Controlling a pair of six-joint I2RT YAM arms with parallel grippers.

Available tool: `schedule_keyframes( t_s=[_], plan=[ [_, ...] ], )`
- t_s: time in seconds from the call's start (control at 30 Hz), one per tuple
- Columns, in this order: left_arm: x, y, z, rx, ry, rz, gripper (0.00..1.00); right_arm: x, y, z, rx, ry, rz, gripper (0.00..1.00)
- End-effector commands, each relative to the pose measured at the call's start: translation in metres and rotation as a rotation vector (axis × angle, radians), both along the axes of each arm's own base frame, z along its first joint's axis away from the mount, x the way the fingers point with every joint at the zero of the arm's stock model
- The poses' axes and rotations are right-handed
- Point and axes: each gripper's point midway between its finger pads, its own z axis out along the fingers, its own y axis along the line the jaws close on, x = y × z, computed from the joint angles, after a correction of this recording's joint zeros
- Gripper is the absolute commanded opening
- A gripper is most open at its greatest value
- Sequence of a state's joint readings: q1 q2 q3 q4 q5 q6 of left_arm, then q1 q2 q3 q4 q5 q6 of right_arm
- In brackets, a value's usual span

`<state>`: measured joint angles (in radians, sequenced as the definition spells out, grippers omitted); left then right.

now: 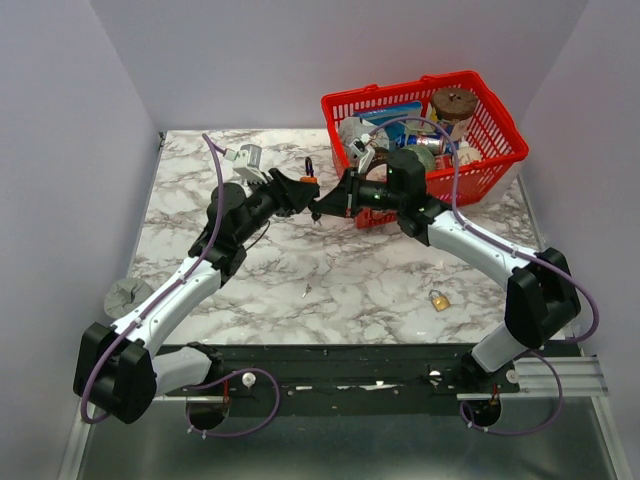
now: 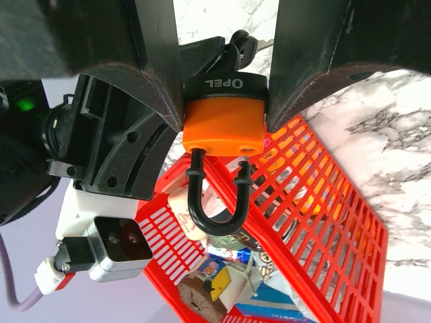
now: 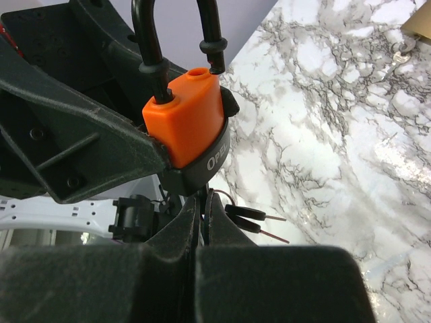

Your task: Unlock with the key

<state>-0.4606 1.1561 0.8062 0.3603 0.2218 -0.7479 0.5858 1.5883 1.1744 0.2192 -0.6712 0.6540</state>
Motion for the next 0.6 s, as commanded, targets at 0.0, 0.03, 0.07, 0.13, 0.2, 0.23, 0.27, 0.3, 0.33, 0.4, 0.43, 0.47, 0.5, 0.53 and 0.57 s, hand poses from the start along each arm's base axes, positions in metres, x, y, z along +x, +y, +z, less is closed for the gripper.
schedule_keyframes(
  t_s=[0.0,0.03,0.07,0.13,0.2,0.23,0.27,0.3,0.33,0.4,0.43,0.47,0.5,0.53,0.57],
  plan=[
    [-0.031,-0.022,-0.007,0.006,0.019,-0.177,0.0,0.034,-0.02,0.045,0.092,-0.181,-0.12,0.01],
    [-0.032,-0.022,-0.006,0.006,0.016,-0.178,0.0,0.034,-0.02,0.044,0.091,-0.182,-0.122,0.01],
    [-0.032,-0.022,-0.007,0.008,0.017,-0.18,0.0,0.034,-0.021,0.043,0.089,-0.18,-0.122,0.01],
    [-0.032,-0.022,-0.007,0.009,0.015,-0.18,0.0,0.033,-0.021,0.044,0.089,-0.184,-0.12,0.01],
    [-0.032,-0.022,-0.007,0.01,0.014,-0.18,0.0,0.033,-0.021,0.045,0.087,-0.189,-0.119,0.01],
    [-0.032,-0.022,-0.006,0.01,0.014,-0.18,0.0,0.033,-0.021,0.044,0.084,-0.19,-0.118,0.01],
    [-0.031,-0.021,-0.008,0.014,0.016,-0.175,0.0,0.032,-0.021,0.045,0.082,-0.194,-0.113,0.01],
    [-0.031,-0.021,-0.006,0.015,0.014,-0.172,0.0,0.032,-0.022,0.043,0.07,-0.196,-0.11,0.01],
    [-0.03,-0.019,-0.008,0.026,0.016,-0.166,0.0,0.031,-0.022,0.043,0.065,-0.2,-0.109,0.03],
    [-0.026,-0.016,-0.007,0.039,0.015,-0.139,0.0,0.029,-0.025,0.042,0.05,-0.212,-0.108,0.12],
    [-0.025,-0.013,-0.007,0.044,0.013,-0.126,0.0,0.027,-0.026,0.042,0.048,-0.218,-0.107,0.15],
    [-0.023,-0.009,-0.009,0.057,0.021,-0.11,0.0,0.026,-0.027,0.042,0.044,-0.222,-0.106,0.18],
    [-0.02,-0.006,-0.008,0.062,0.019,-0.089,0.0,0.023,-0.028,0.039,0.031,-0.228,-0.101,0.27],
    [-0.019,-0.003,-0.008,0.067,0.019,-0.076,0.0,0.019,-0.03,0.044,0.034,-0.241,-0.092,0.31],
    [-0.017,0.0,-0.011,0.078,0.03,-0.063,0.0,0.014,-0.03,0.047,0.038,-0.252,-0.07,0.37]
  ],
)
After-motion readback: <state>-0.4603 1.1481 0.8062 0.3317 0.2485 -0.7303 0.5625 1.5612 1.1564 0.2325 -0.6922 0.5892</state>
